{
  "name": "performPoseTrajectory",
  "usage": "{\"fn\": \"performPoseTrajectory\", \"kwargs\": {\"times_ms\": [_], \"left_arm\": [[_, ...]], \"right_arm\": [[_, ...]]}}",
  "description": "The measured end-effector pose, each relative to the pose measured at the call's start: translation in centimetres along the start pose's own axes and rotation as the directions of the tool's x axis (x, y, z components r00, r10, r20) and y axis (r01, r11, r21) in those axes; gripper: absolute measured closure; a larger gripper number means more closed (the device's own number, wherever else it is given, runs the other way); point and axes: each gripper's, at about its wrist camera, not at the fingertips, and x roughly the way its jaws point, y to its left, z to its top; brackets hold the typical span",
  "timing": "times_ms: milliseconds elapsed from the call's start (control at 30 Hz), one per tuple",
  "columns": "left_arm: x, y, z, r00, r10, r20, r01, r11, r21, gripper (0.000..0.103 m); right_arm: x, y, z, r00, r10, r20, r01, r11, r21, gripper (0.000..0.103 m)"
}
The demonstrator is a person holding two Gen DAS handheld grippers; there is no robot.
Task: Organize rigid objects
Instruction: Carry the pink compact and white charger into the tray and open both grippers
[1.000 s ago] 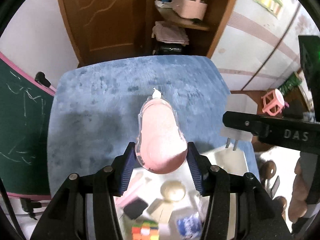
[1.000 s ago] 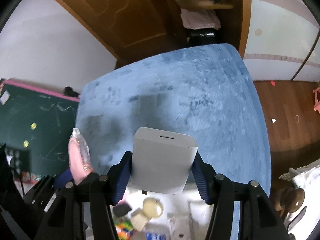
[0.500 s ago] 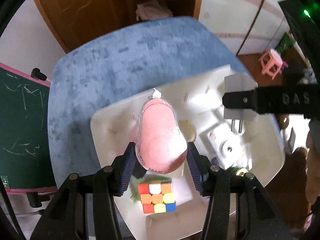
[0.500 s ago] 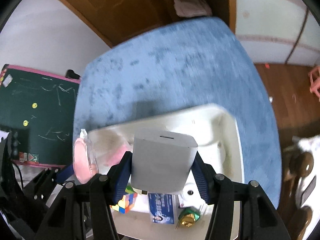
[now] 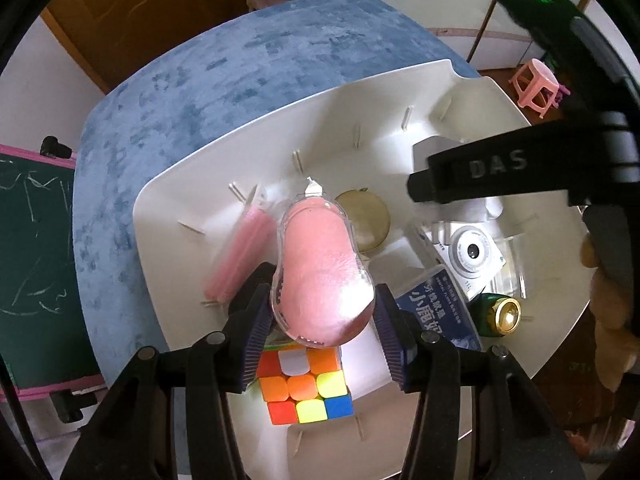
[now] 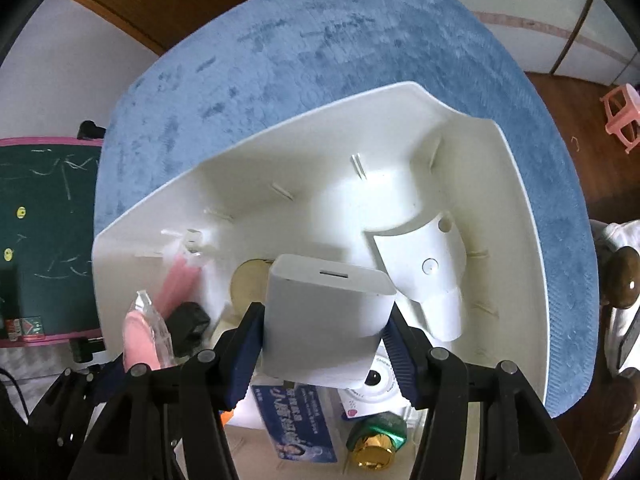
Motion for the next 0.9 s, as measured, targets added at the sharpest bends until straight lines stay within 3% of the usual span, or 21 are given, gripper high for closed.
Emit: {"fn": "performPoseTrajectory", "kwargs": {"times_ms": [233, 367, 500, 900], "left_arm": [[-0.1, -0.1, 0.0, 1.000, -0.011, 0.020, 0.011, 1.000, 0.000, 0.048], [-0.4, 0.0, -0.1, 0.999, -0.014, 0.033, 0.014, 1.000, -0.009, 0.046], [-1.2, 0.1, -0.2, 0.998, -0.021, 0.058, 0.022, 1.000, -0.018, 0.025], [-4.9, 0.9, -1.1, 0.992, -0.005, 0.123, 0.009, 0.999, -0.034, 0.024]], "right_arm": [[0.8, 0.1, 0.5, 1.000, -0.005, -0.004, 0.005, 1.000, 0.003, 0.044], [0.4, -0.2, 0.3, 0.999, 0.032, 0.021, -0.032, 0.999, 0.015, 0.043], [-0.8, -0.1, 0.2, 0.997, 0.023, 0.071, -0.023, 1.000, -0.004, 0.035], [-4.6, 1.8, -1.8, 0.985, 0.029, 0.172, -0.016, 0.997, -0.075, 0.035]]}}
